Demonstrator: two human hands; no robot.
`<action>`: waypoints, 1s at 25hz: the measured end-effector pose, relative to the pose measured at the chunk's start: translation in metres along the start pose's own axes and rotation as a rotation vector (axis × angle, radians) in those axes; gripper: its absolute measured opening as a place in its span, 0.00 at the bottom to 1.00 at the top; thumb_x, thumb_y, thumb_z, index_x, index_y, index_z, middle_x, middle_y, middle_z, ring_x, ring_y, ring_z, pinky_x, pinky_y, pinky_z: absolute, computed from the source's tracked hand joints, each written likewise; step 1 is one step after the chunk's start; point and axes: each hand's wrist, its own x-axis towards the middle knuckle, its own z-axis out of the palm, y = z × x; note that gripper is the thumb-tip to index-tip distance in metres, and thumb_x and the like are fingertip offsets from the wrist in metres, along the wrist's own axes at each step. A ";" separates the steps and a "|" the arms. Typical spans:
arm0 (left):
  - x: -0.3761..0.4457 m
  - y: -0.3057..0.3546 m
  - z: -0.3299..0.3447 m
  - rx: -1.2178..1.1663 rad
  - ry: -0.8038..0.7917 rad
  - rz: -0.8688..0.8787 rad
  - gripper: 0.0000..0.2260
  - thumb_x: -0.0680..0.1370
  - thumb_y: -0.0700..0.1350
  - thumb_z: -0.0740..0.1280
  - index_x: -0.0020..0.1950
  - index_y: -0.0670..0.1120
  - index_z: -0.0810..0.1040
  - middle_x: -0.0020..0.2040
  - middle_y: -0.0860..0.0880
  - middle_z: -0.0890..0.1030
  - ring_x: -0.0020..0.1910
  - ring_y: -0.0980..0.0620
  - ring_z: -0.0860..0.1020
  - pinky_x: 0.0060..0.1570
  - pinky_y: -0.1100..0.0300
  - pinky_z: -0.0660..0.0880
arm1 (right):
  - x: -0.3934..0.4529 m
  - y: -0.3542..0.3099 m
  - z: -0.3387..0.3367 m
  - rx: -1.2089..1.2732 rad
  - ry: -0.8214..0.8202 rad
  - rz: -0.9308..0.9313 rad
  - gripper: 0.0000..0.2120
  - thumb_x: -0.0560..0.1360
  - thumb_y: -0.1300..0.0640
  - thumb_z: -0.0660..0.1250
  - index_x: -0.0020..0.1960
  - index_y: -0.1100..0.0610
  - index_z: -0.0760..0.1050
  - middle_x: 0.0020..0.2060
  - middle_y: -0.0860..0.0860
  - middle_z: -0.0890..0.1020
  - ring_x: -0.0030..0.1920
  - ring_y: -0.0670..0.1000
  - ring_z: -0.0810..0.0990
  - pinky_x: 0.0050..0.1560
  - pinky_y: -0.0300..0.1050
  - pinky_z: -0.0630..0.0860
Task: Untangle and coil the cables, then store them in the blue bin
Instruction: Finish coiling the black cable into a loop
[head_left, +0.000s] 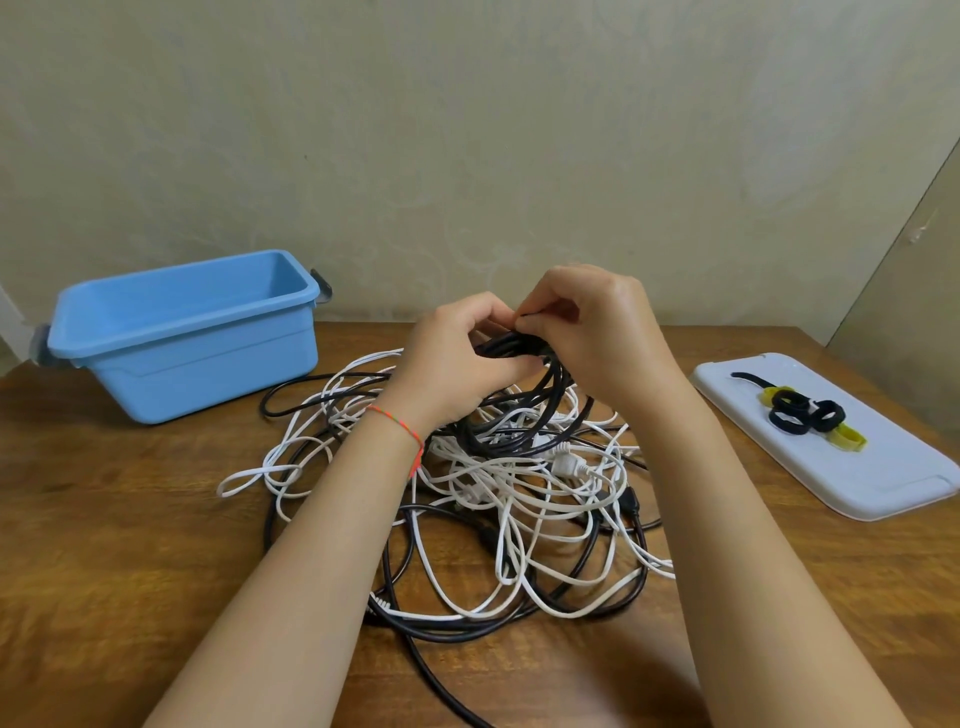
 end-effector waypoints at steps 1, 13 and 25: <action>0.000 0.000 0.001 0.013 0.012 0.012 0.10 0.68 0.48 0.79 0.46 0.53 0.81 0.41 0.53 0.83 0.40 0.51 0.81 0.43 0.55 0.78 | 0.000 0.002 0.001 0.016 -0.001 0.016 0.03 0.70 0.65 0.74 0.42 0.59 0.83 0.37 0.51 0.80 0.40 0.50 0.77 0.41 0.42 0.73; 0.001 0.000 -0.003 0.028 0.026 -0.047 0.20 0.69 0.44 0.78 0.56 0.49 0.74 0.43 0.54 0.85 0.42 0.59 0.81 0.43 0.67 0.74 | -0.001 0.008 0.009 0.039 -0.078 0.129 0.04 0.77 0.57 0.70 0.46 0.55 0.83 0.38 0.51 0.81 0.41 0.50 0.78 0.42 0.43 0.74; 0.001 -0.003 -0.022 0.150 -0.186 -0.060 0.18 0.69 0.45 0.78 0.57 0.54 0.81 0.48 0.56 0.84 0.47 0.59 0.81 0.50 0.62 0.78 | -0.005 0.007 -0.011 -0.166 -0.432 0.037 0.11 0.77 0.57 0.69 0.58 0.50 0.82 0.46 0.48 0.82 0.46 0.50 0.78 0.49 0.52 0.76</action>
